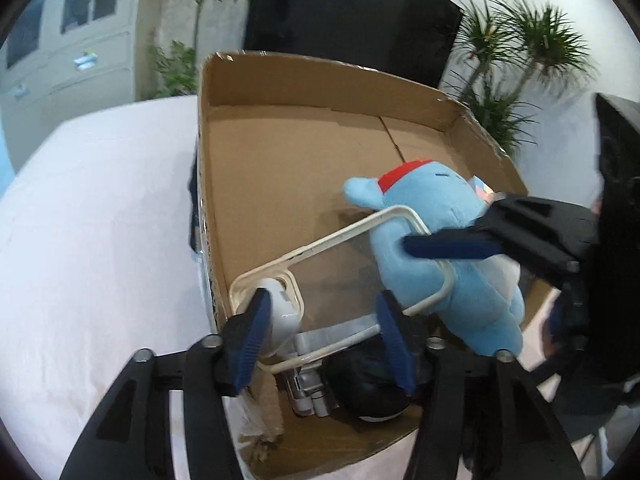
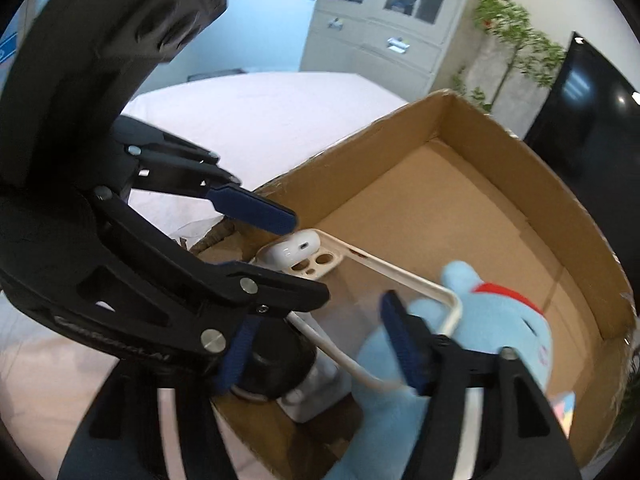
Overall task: Organize objects
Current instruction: 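Lift the earbud case, carry it into the box and release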
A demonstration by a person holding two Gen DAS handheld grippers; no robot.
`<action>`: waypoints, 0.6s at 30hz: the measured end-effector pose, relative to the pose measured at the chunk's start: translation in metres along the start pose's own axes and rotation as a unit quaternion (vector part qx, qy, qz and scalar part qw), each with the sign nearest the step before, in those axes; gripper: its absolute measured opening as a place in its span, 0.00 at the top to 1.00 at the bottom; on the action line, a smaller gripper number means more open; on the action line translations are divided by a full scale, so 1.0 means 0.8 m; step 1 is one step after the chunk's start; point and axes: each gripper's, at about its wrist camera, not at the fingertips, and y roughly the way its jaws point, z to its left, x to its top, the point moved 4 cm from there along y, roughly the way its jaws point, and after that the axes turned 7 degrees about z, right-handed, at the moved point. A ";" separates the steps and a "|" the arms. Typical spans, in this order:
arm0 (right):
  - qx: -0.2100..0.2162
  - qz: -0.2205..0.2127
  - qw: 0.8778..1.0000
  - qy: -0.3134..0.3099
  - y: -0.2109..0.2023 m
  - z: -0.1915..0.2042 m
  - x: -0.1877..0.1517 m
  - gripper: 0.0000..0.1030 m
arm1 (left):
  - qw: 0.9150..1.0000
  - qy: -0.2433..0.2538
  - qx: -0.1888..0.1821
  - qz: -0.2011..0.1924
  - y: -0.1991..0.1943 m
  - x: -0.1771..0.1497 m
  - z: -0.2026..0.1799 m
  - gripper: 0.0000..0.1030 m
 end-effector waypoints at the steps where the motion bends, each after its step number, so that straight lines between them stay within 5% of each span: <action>1: -0.010 -0.004 1.000 0.008 -0.011 -0.003 -0.006 0.29 | 1.000 -0.001 0.004 -0.006 -0.003 -0.001 -0.003 0.33; 7: -0.053 0.004 0.997 0.063 -0.047 -0.024 -0.047 0.24 | 0.999 -0.015 0.025 -0.040 -0.020 -0.004 -0.034 0.07; 12: -0.097 0.026 0.986 0.135 -0.076 -0.048 -0.106 0.19 | 0.997 -0.057 0.035 -0.038 -0.016 -0.026 -0.053 0.00; 16: -0.115 0.034 0.970 0.210 -0.101 -0.064 -0.162 0.01 | 0.991 -0.131 -0.012 0.005 0.002 -0.060 -0.071 0.00; 18: -0.125 0.025 0.960 0.248 -0.117 -0.068 -0.190 0.01 | 0.992 -0.120 0.020 -0.017 -0.003 -0.072 -0.087 0.00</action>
